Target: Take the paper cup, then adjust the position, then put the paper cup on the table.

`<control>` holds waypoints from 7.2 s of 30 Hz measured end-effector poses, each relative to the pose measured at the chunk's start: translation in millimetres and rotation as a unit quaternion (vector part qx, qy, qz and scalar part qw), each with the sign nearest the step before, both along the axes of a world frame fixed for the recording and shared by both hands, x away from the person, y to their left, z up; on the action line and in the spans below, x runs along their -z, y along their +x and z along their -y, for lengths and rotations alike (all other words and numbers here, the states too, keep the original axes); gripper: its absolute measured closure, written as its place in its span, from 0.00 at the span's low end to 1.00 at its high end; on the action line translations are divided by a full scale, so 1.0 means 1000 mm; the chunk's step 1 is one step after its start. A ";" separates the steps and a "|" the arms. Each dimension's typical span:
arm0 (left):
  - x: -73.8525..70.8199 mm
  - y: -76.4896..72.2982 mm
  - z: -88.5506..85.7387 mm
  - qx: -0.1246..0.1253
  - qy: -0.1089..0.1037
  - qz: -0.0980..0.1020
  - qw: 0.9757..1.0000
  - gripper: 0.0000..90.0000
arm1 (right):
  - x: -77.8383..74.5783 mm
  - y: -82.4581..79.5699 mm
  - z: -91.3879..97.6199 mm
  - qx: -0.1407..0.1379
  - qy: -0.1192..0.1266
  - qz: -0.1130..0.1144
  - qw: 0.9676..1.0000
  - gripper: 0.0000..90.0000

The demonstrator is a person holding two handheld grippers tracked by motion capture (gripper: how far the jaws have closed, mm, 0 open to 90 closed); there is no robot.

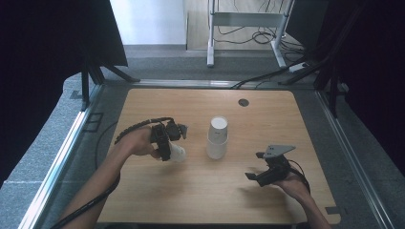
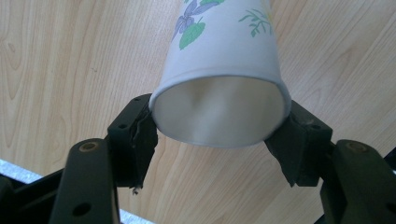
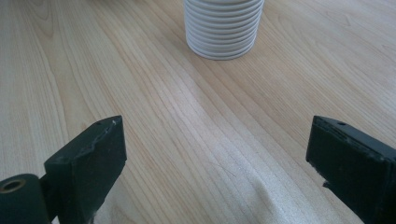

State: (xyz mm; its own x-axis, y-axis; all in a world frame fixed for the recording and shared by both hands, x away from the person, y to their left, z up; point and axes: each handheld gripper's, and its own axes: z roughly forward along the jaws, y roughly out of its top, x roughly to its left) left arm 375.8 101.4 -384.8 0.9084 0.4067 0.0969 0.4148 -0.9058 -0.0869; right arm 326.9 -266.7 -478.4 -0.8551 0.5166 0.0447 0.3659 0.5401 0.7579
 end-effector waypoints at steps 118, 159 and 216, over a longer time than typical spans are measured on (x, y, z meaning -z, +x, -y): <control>-0.006 -0.010 0.006 -0.064 -0.283 0.099 0.952 0.00 | 0.009 -0.004 -0.005 -0.031 -0.040 -0.007 0.999 0.08; 0.014 -0.064 -0.033 -0.114 -0.410 0.246 0.871 0.00 | -0.003 -0.009 0.001 -0.008 -0.007 0.016 1.000 0.07; 0.114 -0.137 -0.069 -0.210 -0.401 0.265 0.852 0.00 | 0.006 -0.027 0.022 0.077 -0.008 0.033 0.996 0.02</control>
